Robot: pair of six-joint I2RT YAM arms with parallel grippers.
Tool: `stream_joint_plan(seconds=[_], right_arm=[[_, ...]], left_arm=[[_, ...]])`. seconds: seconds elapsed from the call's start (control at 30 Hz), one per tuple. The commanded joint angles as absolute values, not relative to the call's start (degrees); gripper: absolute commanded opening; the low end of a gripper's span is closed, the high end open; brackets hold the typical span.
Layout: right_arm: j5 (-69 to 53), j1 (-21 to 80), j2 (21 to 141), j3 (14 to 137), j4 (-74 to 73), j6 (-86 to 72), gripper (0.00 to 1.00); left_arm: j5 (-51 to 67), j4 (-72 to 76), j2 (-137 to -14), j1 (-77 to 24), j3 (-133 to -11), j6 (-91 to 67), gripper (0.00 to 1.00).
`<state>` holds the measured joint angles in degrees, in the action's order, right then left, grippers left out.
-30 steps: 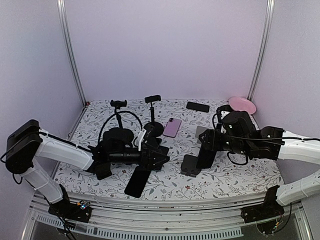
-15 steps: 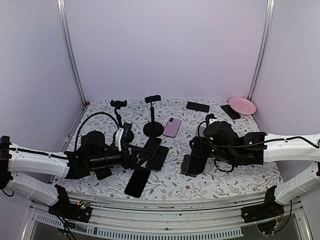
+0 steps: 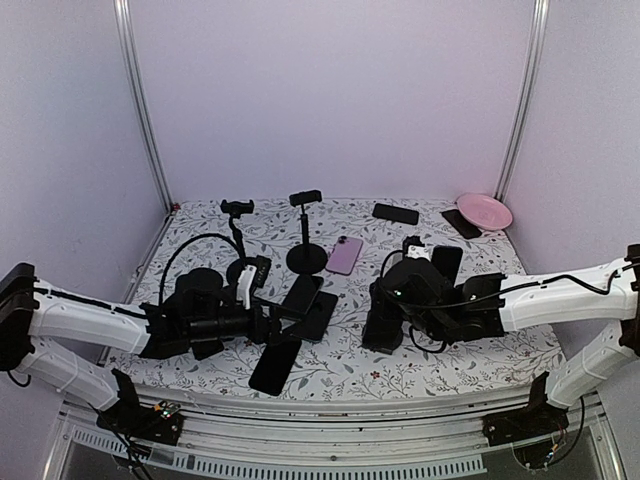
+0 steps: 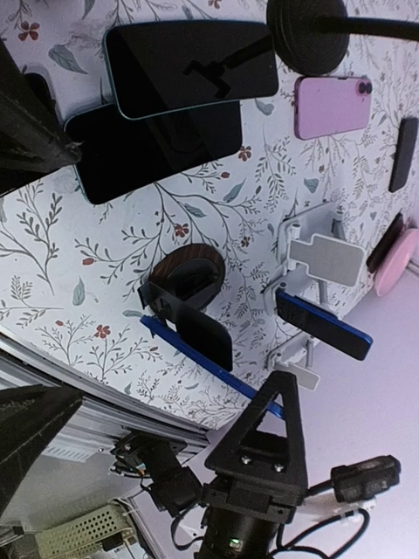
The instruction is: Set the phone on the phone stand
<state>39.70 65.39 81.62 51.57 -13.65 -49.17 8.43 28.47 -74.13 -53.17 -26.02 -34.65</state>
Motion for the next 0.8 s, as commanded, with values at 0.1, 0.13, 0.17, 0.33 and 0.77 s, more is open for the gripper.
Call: stream_joint_plan(seconds=[0.1, 0.13, 0.17, 0.33, 0.77], right_arm=[[48.0, 67.0, 82.8, 53.6, -17.2, -56.9, 0.20], [48.5, 67.1, 83.0, 53.8, -17.9, -58.6, 0.20], [48.8, 67.2, 83.4, 54.0, -18.6, -59.5, 0.20], [49.9, 68.3, 86.2, 55.0, -20.1, -63.1, 0.20], [50.2, 69.1, 90.1, 58.2, -23.5, -64.3, 0.23]], left_arm=[[9.0, 30.4, -75.6, -52.6, -26.6, -35.2, 0.84], [9.1, 30.5, -75.7, -52.6, -26.7, -35.2, 0.84], [9.1, 30.6, -75.9, -52.6, -26.7, -35.3, 0.84], [9.9, 31.1, -76.9, -52.6, -27.0, -35.6, 0.84], [11.6, 32.5, -78.8, -52.7, -27.2, -36.1, 0.84]])
